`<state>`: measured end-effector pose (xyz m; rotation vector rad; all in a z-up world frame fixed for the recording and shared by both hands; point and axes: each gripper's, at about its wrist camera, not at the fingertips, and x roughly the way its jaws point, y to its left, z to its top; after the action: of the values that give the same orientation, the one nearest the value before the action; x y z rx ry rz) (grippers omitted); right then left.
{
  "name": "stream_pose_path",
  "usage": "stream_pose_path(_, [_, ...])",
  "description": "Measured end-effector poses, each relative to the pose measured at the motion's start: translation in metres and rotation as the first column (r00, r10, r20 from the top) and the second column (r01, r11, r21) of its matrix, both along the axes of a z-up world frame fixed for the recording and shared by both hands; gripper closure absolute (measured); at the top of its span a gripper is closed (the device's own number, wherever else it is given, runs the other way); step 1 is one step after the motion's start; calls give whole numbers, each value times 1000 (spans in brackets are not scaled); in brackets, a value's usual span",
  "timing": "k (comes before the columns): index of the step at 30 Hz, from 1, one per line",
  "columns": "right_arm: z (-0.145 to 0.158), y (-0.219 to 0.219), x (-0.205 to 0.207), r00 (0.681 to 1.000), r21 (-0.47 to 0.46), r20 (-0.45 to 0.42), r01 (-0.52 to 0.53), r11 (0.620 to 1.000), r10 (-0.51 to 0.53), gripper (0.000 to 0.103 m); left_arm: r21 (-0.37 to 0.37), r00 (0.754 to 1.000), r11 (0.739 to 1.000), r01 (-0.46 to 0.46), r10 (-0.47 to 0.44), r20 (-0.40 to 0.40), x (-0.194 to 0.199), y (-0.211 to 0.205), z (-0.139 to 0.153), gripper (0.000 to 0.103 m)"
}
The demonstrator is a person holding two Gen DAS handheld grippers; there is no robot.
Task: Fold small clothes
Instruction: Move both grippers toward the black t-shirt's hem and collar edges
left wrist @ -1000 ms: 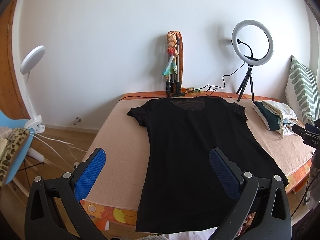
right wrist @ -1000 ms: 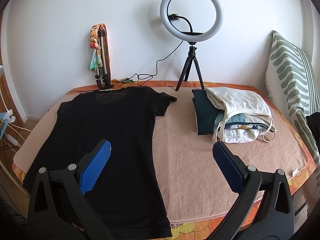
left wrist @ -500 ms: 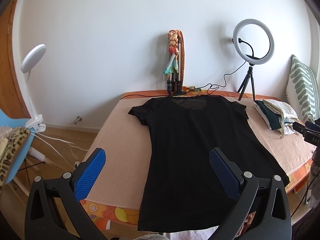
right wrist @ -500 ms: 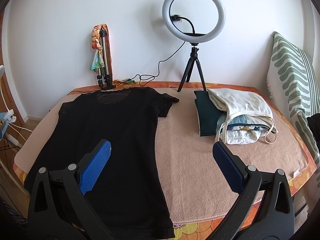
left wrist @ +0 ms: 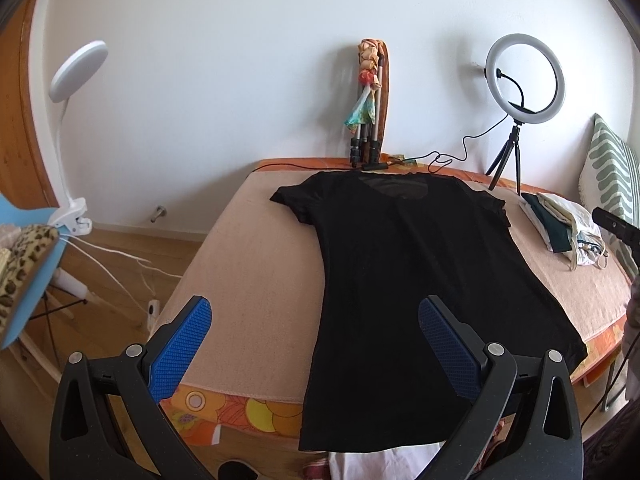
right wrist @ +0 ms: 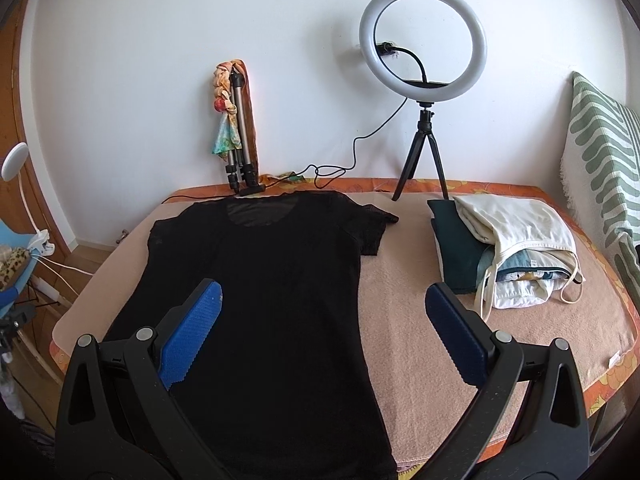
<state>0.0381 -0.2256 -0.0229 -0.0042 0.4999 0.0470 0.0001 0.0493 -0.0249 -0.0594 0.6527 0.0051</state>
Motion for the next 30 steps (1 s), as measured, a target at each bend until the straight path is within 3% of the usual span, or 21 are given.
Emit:
stream_pose_path(3, [10, 19, 8, 999, 2, 8, -47, 999, 47, 0, -47, 999, 999, 27, -29, -38, 2, 10, -14, 1])
stream_pose_path(6, [20, 43, 23, 993, 15, -7, -117, 993, 117, 0, -62, 993, 997, 48, -54, -108, 3, 16, -32, 8])
stream_pose_path(11, [36, 93, 54, 975, 14, -16, -220, 975, 221, 1, -147, 968, 986, 83, -114, -222, -1, 30, -66, 15])
stream_pose_path(16, [43, 146, 90, 949, 4, -62, -308, 951, 308, 6, -169, 947, 982, 81, -129, -296, 1, 33, -90, 32])
stream_pose_path(23, [39, 218, 164, 908, 20, -144, -396, 918, 394, 15, -175, 935, 980, 98, -151, -322, 4, 28, -101, 35])
stream_pose_path(30, [3, 289, 247, 854, 39, -276, -449, 893, 442, 26, -229, 919, 968, 100, -178, -351, 11, 34, -111, 53])
